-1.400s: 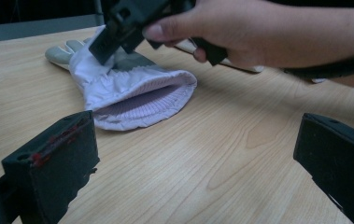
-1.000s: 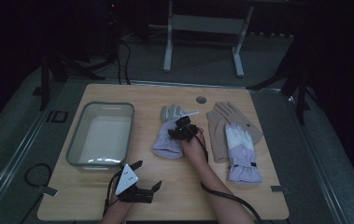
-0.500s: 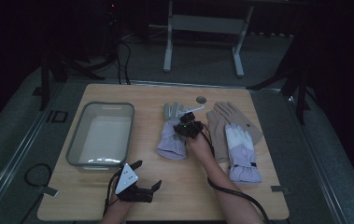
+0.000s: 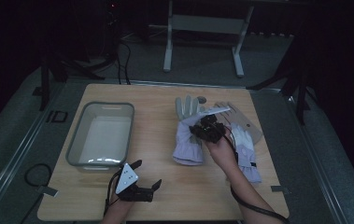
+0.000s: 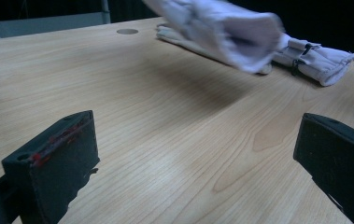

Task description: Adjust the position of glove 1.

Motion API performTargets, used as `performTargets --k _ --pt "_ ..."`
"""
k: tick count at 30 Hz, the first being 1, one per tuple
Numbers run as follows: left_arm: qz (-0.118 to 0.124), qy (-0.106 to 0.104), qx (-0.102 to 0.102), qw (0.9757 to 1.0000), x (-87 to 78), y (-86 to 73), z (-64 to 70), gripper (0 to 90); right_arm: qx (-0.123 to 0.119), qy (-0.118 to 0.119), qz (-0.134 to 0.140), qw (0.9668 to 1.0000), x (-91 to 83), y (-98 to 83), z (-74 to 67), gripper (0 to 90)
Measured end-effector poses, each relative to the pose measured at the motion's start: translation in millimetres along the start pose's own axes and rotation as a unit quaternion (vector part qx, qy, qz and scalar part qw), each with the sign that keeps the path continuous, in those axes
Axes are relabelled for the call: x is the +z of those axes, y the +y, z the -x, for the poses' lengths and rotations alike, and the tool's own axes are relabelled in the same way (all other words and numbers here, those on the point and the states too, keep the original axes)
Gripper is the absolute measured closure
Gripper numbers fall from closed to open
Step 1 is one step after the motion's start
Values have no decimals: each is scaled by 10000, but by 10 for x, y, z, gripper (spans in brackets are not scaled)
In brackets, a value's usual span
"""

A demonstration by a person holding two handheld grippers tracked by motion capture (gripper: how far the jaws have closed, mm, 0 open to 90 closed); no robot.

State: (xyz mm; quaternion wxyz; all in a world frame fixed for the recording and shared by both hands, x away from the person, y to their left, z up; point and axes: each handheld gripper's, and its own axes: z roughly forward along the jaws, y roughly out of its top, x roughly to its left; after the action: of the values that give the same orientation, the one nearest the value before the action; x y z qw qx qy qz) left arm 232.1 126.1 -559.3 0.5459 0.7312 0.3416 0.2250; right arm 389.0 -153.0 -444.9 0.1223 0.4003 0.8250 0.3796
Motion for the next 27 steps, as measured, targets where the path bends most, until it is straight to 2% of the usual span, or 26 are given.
performTargets --k 3,6,8,11,12,16,18,22,27 --pt "7 15 15 10000 1 0 6 0 -135 -22 -70 9999 -64 -118 -49 869" --pt "5 22 36 10000 3 0 11 0 -46 25 -121 9999 -70 -260 -51 869" --pt "-2 21 53 10000 4 1 12 0 31 20 -184 9998 -31 -351 -43 869" --pt "-3 20 84 10000 6 1 16 0 32 6 -273 9996 50 -448 -28 868" --pt "-12 21 95 10000 6 1 17 0 -35 1 -351 9994 96 -475 -27 868" --pt "-7 8 62 10000 6 2 12 0 -102 61 -554 9984 247 -509 1 866" --pt "-26 -9 38 10000 10 2 7 0 12 70 -599 9982 316 -513 31 866" --pt "-40 -12 36 10000 9 3 6 0 -16 -49 -619 9981 425 -501 60 863" --pt "-39 -10 47 10000 9 3 8 0 -10 115 -711 9974 576 -534 103 857"
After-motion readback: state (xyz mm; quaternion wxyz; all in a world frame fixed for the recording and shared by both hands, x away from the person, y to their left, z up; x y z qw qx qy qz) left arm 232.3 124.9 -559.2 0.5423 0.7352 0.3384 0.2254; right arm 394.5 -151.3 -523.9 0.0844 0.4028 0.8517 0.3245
